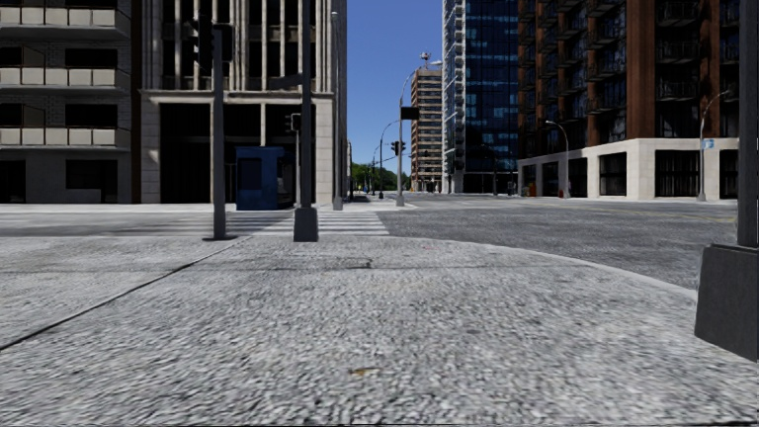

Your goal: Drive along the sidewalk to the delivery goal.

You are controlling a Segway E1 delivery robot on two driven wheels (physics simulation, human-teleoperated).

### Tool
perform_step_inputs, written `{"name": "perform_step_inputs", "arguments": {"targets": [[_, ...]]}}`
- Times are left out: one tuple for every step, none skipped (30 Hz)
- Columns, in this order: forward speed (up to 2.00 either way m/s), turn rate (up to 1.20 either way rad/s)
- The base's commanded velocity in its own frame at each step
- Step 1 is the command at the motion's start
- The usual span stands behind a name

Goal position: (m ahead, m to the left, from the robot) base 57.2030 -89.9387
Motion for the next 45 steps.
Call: {"name": "perform_step_inputs", "arguments": {"targets": [[2.00,0.12],[2.00,0.13],[2.00,0.16],[2.00,0.16],[2.00,0.17],[2.00,0.17],[2.00,0.18],[2.00,0.19],[2.00,0.19],[2.00,0.19],[2.00,0.19],[2.00,0.19],[2.00,0.19],[2.00,0.19],[2.00,0.19],[2.00,0.19],[2.00,0.19],[2.00,0.19],[2.00,0.19],[2.00,0.00],[2.00,0.00],[2.00,0.00],[2.00,0.00],[2.00,0.00],[2.00,0.00],[2.00,0.00],[2.00,0.00],[2.00,0.00],[2.00,0.00],[2.00,0.04],[2.00,0.14],[2.00,0.18],[2.00,0.18],[2.00,0.19],[2.00,0.22],[2.00,0.23],[2.00,0.23],[2.00,0.24],[2.00,0.24],[2.00,0.24],[2.00,0.24],[2.00,0.24],[2.00,0.26],[2.00,0.27],[2.00,0.28]]}}
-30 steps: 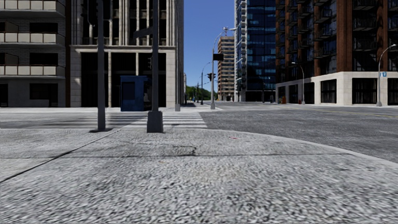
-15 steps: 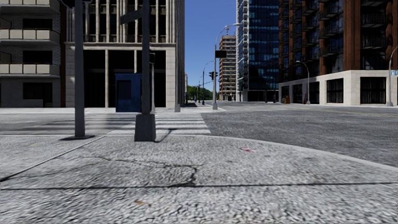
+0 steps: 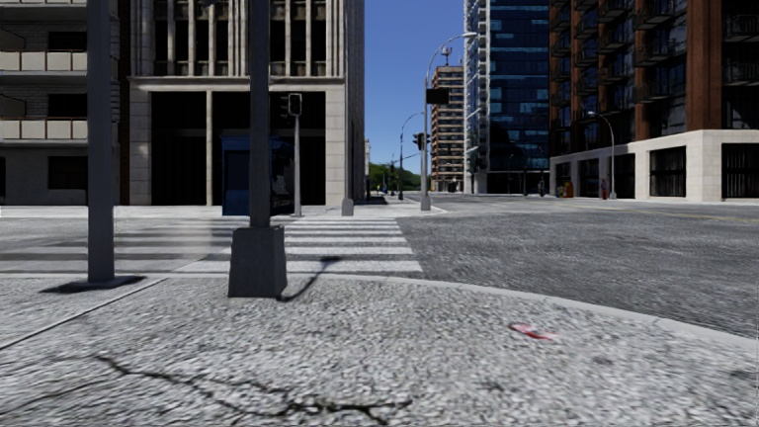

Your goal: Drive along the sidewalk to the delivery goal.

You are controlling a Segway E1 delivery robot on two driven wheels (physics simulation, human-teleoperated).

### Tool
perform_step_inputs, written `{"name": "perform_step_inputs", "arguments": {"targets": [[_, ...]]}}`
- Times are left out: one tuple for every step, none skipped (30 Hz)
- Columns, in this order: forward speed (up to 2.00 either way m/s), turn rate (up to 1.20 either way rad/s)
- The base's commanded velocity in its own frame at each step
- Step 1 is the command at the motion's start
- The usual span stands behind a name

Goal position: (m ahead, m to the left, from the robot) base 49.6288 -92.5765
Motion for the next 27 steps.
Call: {"name": "perform_step_inputs", "arguments": {"targets": [[2.00,0.28],[2.00,0.28],[2.00,0.27],[2.00,0.00],[2.00,0.00],[2.00,0.00],[2.00,0.00],[2.00,0.00],[2.00,0.00],[2.00,0.00],[2.00,0.00],[2.00,0.00],[2.00,0.00],[2.00,0.00],[2.00,0.00],[2.00,0.00],[2.00,0.00],[2.00,0.00],[2.00,0.00],[2.00,0.00],[2.00,0.00],[2.00,0.00],[2.00,0.00],[2.00,0.00],[2.00,0.00],[2.00,0.00],[2.00,0.00]]}}
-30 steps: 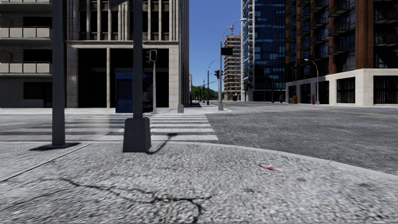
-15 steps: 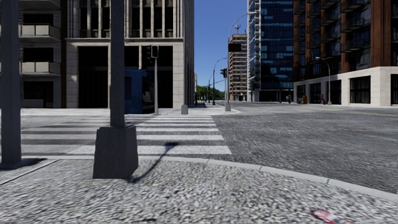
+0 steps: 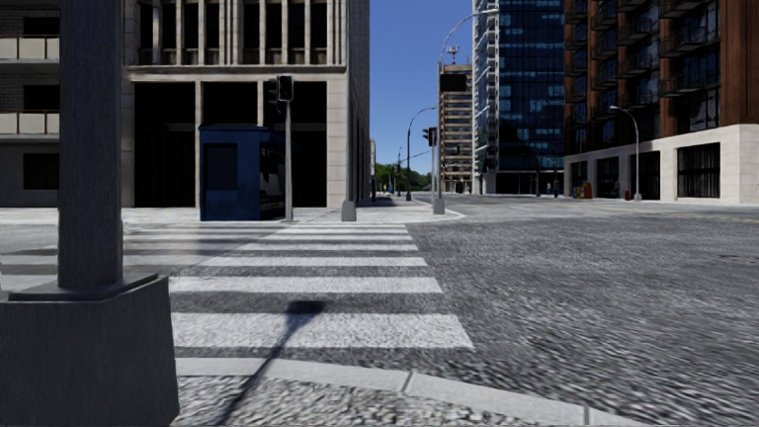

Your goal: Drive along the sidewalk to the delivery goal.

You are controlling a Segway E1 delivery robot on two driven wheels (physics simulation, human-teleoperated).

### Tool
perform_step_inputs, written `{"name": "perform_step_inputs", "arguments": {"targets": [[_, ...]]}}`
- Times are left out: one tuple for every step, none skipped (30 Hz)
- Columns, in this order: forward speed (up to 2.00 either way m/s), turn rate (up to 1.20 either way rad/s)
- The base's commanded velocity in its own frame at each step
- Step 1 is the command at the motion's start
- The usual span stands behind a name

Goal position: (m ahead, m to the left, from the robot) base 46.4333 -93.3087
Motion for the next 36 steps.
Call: {"name": "perform_step_inputs", "arguments": {"targets": [[2.00,0.00],[2.00,0.00],[2.00,0.00],[2.00,0.00],[2.00,0.00],[2.00,0.00],[2.00,0.00],[2.00,0.00],[2.00,0.00],[2.00,0.00],[2.00,0.00],[2.00,0.00],[2.00,0.00],[2.00,0.00],[1.82,0.00],[1.53,0.00],[1.31,0.00],[1.31,0.00],[1.25,0.00],[1.23,0.00],[1.22,0.00],[1.22,0.00],[1.23,0.00],[1.23,0.00],[1.23,0.00],[1.23,0.00],[1.23,0.00],[1.23,0.00],[1.23,0.00],[1.23,0.00],[1.24,0.00],[1.24,0.00],[1.25,0.00],[1.25,0.00],[1.25,0.00],[1.25,0.00]]}}
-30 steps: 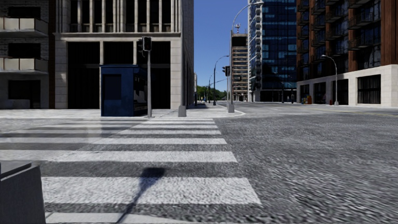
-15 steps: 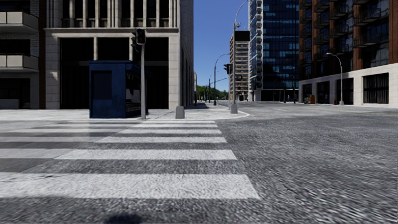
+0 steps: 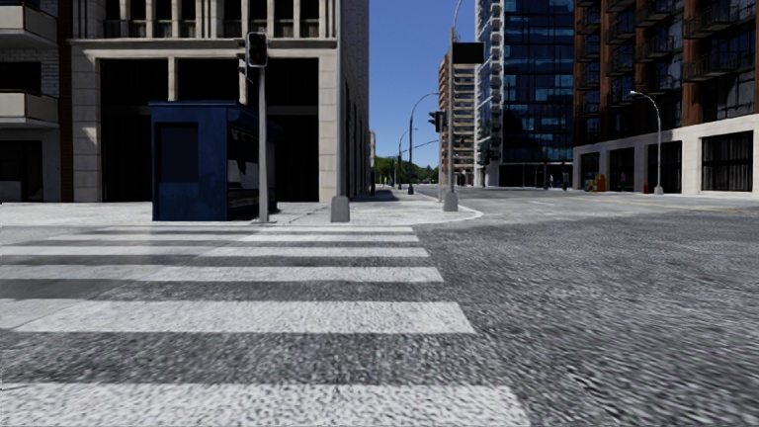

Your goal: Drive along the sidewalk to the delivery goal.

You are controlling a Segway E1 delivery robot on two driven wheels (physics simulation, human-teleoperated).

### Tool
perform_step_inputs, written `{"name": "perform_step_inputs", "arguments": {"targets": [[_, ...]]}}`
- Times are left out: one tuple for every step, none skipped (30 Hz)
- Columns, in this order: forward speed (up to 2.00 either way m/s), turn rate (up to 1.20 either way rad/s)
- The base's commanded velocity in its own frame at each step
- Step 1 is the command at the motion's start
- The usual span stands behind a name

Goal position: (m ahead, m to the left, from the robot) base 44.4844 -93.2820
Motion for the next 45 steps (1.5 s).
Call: {"name": "perform_step_inputs", "arguments": {"targets": [[1.26,0.00],[1.26,0.00],[1.27,0.00],[1.27,0.00],[1.29,0.00],[1.29,0.00],[1.30,0.00],[1.31,0.00],[1.31,0.00],[1.31,0.00],[1.33,0.00],[1.34,0.00],[1.34,0.00],[1.34,0.00],[1.34,0.00],[1.34,0.00],[1.34,0.00],[1.34,0.00],[1.34,0.00],[1.41,0.00],[1.41,0.00],[2.00,0.00],[2.00,0.00],[2.00,0.00],[2.00,0.00],[2.00,0.00],[2.00,0.00],[2.00,0.00],[2.00,0.00],[2.00,0.00],[2.00,0.00],[2.00,0.00],[2.00,0.00],[2.00,0.00],[2.00,0.00],[2.00,0.00],[2.00,0.00],[2.00,0.00],[2.00,0.00],[2.00,0.00],[2.00,0.00],[2.00,0.00],[2.00,0.00],[2.00,0.00],[2.00,0.00]]}}
